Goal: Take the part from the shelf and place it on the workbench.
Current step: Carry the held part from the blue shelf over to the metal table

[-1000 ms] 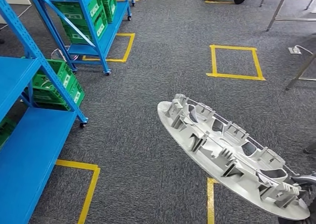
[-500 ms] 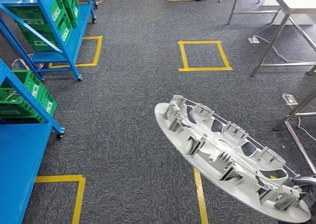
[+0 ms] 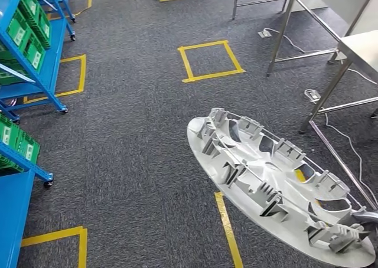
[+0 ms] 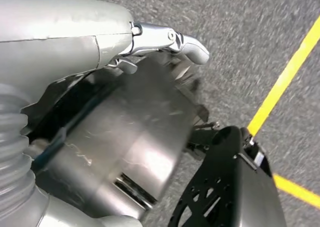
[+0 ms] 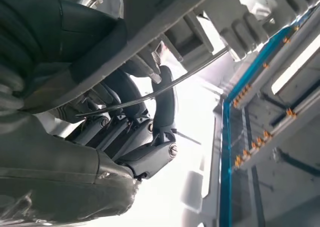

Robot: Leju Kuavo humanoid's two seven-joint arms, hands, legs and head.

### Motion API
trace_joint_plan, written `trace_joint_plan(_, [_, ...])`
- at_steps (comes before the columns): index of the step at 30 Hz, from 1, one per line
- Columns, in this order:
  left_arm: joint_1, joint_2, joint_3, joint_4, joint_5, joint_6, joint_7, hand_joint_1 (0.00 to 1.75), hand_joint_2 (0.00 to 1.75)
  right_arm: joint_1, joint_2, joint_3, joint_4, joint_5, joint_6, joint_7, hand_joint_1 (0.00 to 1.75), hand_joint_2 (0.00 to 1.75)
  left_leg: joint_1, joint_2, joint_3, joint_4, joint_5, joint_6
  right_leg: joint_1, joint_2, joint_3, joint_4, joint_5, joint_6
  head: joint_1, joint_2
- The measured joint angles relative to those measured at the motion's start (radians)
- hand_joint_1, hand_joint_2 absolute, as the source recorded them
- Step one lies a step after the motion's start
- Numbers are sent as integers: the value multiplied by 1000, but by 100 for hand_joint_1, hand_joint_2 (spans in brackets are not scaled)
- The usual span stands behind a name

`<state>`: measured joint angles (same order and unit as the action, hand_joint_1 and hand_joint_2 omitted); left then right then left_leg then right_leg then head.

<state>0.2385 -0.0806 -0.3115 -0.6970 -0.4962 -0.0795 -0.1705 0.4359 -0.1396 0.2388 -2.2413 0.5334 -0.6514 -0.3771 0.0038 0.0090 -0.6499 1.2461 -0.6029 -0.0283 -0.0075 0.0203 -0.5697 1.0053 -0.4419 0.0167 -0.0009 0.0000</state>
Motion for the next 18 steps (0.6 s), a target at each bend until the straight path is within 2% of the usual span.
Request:
trace_joint_plan(1, [-1,5,-15,0,23,8,6,0,175,0,0,0,0,24,-10,-1,175,175,0,-4,-15,26,2,2,1,13,-1,0,1,-1,0,0])
trace_joint_plan(2, [-3,10,-32,0,46,15,11,0,175,0,0,0,0,52,-19,-2,175,175,-1,-6,-12,15,22,4,2,27,-2,0,2,-1,0,0])
trace_joint_plan(3, [-5,15,-49,0,70,24,16,0,175,0,2,0,-1,84,-25,-4,175,175,-1,-10,8,-30,56,8,2,41,-1,0,3,0,0,0])
trace_joint_plan(4, [-7,22,-68,0,96,33,23,0,175,1,5,0,-2,121,-29,-8,175,175,0,-25,39,-96,95,11,2,55,-1,1,4,2,0,0])
trace_joint_plan(5, [-9,28,-89,0,123,43,29,0,175,0,11,-2,-5,163,-31,-12,175,175,2,-49,70,-163,123,14,3,68,-3,3,5,4,0,0])
trace_joint_plan(7, [-15,44,-139,0,188,66,41,0,175,1,29,-8,-10,261,-33,-20,175,175,4,-87,105,-243,143,15,1,91,-13,8,8,14,1,0])
trace_joint_plan(8, [-19,52,-166,0,220,78,46,0,175,1,38,-12,-13,310,-33,-22,175,175,3,-90,108,-253,140,16,-1,101,-19,8,10,21,0,0])
trace_joint_plan(9, [-24,60,-195,0,251,90,50,0,175,2,48,-15,-15,355,-34,-23,175,175,2,-80,109,-257,141,19,-5,113,-26,6,14,28,0,0])
trace_joint_plan(10, [-29,67,-224,0,279,101,52,0,175,3,56,-20,-17,395,-34,-22,175,175,2,-68,110,-261,143,25,-5,111,-31,7,13,34,0,0])
trace_joint_plan(11, [-34,74,-251,0,304,110,54,0,175,4,62,-24,-19,429,-34,-19,175,175,3,-56,111,-265,146,30,-4,95,-40,18,4,38,2,0])
trace_joint_plan(12, [-37,81,-279,0,328,120,55,0,175,2,68,-28,-21,461,-34,-15,175,175,4,-42,113,-269,148,35,-2,69,-58,52,-18,41,5,0])
trace_joint_plan(14, [-43,95,-334,0,375,138,59,0,175,0,76,-32,-24,517,-35,-4,175,175,2,-15,114,-271,148,40,1,11,-114,176,-84,47,8,0])
trace_joint_plan(15, [-45,103,-360,0,398,147,61,0,175,1,79,-33,-25,542,-35,-1,175,175,1,0,114,-271,147,41,0,-3,-143,240,-111,50,8,0])
trace_joint_plan(16, [-49,110,-385,0,420,156,63,0,175,3,80,-34,-26,565,-35,0,175,175,1,14,114,-270,146,41,-2,-10,-159,279,-120,53,8,0])
trace_joint_plan(17, [-55,116,-410,0,440,164,64,0,175,7,81,-36,-28,585,-35,-1,175,175,1,26,115,-270,145,41,-4,-14,-156,278,-111,56,8,0])
trace_joint_plan(18, [-60,122,-435,0,458,171,65,0,175,11,82,-39,-31,601,-35,-3,175,175,2,37,118,-270,143,39,-6,-20,-132,238,-85,57,8,0])
